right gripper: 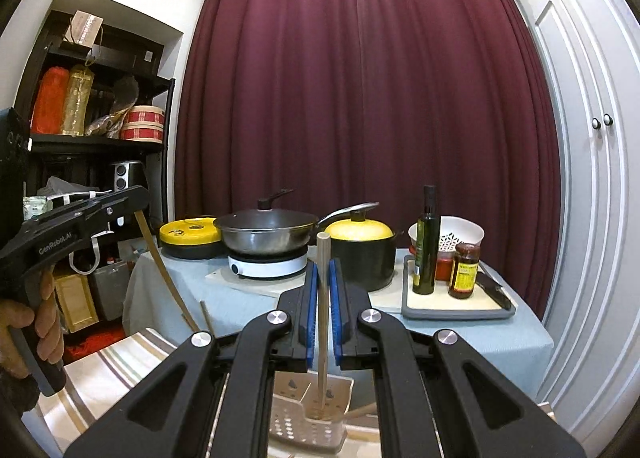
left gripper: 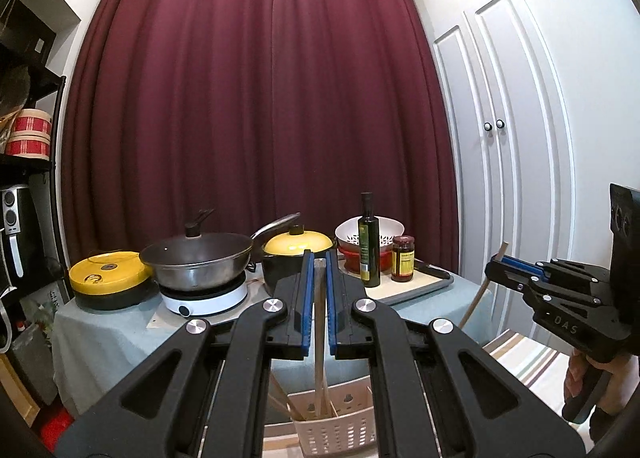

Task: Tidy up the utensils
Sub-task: 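Lift both chopsticks and lower them into the white caddy with both grippers, then open the left gripper while the right gripper opens over the caddy, then move both grippers back down to the last chopsticks on the cloth, then close the right gripper on a chopstick while the left gripper grasps another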

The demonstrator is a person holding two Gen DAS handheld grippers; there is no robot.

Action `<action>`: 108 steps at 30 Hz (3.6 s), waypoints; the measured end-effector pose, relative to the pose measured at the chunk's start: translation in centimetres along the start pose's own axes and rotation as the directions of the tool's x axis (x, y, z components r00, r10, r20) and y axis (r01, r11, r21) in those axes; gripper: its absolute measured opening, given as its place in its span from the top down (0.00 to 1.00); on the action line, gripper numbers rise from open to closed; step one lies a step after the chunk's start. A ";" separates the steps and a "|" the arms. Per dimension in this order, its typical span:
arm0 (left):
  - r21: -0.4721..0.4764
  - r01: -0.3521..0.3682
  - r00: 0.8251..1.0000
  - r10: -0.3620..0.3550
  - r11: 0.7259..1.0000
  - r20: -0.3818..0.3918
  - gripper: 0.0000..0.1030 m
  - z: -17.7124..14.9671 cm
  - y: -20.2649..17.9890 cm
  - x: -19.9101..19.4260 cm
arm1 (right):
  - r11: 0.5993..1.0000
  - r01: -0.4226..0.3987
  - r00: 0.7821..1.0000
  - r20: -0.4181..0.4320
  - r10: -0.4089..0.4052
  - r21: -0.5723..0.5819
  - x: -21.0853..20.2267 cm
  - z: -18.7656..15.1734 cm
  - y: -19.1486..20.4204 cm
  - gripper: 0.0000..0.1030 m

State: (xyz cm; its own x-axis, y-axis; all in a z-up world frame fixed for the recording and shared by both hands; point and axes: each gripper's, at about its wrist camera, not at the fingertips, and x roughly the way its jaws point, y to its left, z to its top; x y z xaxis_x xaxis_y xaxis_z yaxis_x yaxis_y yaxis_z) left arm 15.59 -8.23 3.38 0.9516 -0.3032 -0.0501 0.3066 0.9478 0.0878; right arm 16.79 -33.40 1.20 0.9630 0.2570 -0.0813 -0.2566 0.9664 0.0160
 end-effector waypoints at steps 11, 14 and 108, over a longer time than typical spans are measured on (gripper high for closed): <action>-0.011 -0.025 0.999 0.024 1.000 -0.034 0.94 -2.3 0.4 3.8 | 1.000 -0.002 0.998 -0.060 0.003 0.024 3.8 -2.1 -1.0 0.93; -0.023 -0.022 0.998 0.020 0.999 -0.060 0.94 -3.3 0.6 4.9 | 0.999 -0.006 0.996 -0.091 0.009 0.033 4.9 -3.1 -1.1 0.93; -0.108 0.015 0.805 -0.076 0.994 -0.589 0.78 -31.4 -7.7 -7.9 | 0.982 0.100 0.866 -0.499 -0.008 0.158 -10.0 -27.8 1.6 0.88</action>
State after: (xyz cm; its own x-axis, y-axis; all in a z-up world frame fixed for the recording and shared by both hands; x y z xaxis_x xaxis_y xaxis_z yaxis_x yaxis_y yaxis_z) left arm 5.04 -10.02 -28.15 0.7302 -0.2575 -0.6328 0.3166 0.9483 -0.0206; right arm 4.47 -34.58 -25.67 0.7949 0.2126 -0.5683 -0.1428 0.9759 0.1653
